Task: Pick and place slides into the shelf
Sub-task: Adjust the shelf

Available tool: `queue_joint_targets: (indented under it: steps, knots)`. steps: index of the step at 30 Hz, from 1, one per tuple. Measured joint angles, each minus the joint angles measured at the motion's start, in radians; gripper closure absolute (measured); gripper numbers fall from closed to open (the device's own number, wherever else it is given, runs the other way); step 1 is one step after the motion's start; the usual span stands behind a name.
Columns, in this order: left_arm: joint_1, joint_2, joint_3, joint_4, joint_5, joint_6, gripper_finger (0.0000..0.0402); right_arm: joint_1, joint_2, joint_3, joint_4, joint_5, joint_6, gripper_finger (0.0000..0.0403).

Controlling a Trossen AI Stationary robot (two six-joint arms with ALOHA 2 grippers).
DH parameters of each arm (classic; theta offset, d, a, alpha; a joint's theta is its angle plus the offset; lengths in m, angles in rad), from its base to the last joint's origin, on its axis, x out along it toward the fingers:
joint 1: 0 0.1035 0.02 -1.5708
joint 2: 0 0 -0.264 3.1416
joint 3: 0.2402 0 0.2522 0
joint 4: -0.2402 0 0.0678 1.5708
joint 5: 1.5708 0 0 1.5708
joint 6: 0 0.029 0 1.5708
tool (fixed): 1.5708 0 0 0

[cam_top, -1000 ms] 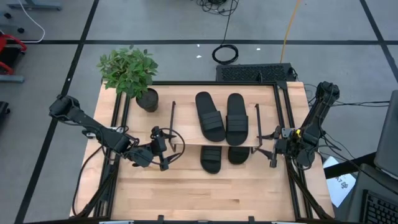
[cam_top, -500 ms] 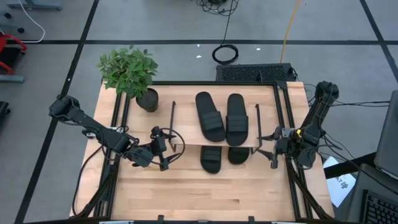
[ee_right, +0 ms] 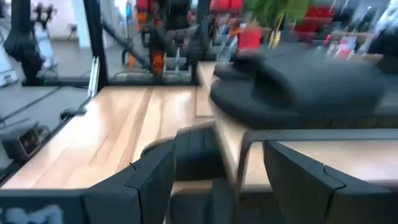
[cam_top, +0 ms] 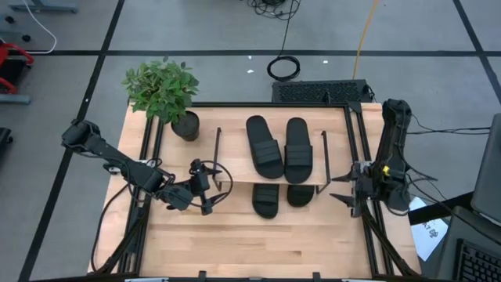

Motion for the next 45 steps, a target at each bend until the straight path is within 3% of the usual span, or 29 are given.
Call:
queue_joint_targets:
  steps: [4, 9, 15, 17, 22, 25, 28, 32, 38, 42, 45]
  knots:
    - [-0.001, 0.0, 0.0, -0.001, 0.0, -0.002, 0.0034, 0.089, -0.017, 0.002, 0.017, 0.16, -0.035, 0.0171]
    - [-0.001, 0.0, 0.0, -0.001, 0.0, -0.001, 0.0034, 0.136, -0.036, 0.002, 0.142, 0.165, -0.159, 0.0171]
    - [-0.001, 0.0, 0.0, 0.0, -0.001, 0.023, 0.0034, 0.103, -0.034, 0.002, 0.446, 0.162, -0.535, 0.0171]
    - [-0.001, 0.0, 0.0, 0.009, -0.012, 0.044, 0.0034, 0.078, -0.034, 0.002, 0.582, 0.135, -0.67, 0.0171]
    - [-0.021, 0.004, -0.004, 0.075, -0.007, 0.204, 0.0034, 0.026, -0.029, 0.002, 0.829, -0.066, -1.014, 0.0172]
    - [-0.037, 0.004, -0.005, 0.148, -0.003, 0.302, 0.0034, 0.0, -0.014, 0.002, 0.917, -0.054, -1.12, 0.0173]
    - [-0.04, 0.003, -0.005, 0.198, -0.01, 0.345, 0.0034, -0.01, -0.004, 0.002, 0.942, 0.008, -1.167, 0.0189]
    - [-0.035, 0.003, 0.032, 0.228, -0.038, 0.369, 0.0034, -0.01, 0.002, 0.001, 0.946, 0.001, -1.174, 0.0226]
    - [0.074, 0.015, 0.266, -0.064, -0.046, 0.295, 0.0034, -0.01, 0.002, 0.001, 0.958, 0.003, -1.151, 0.0262]
    - [0.211, 0.066, 0.436, -0.268, 0.159, 0.252, 0.0034, -0.01, 0.003, 0.001, 0.926, 0.003, -1.103, 0.0263]
    - [0.297, 0.12, 0.551, -0.359, 0.323, 0.31, 0.0034, -0.01, 0.003, 0.001, 0.889, 0.002, -1.065, 0.0259]
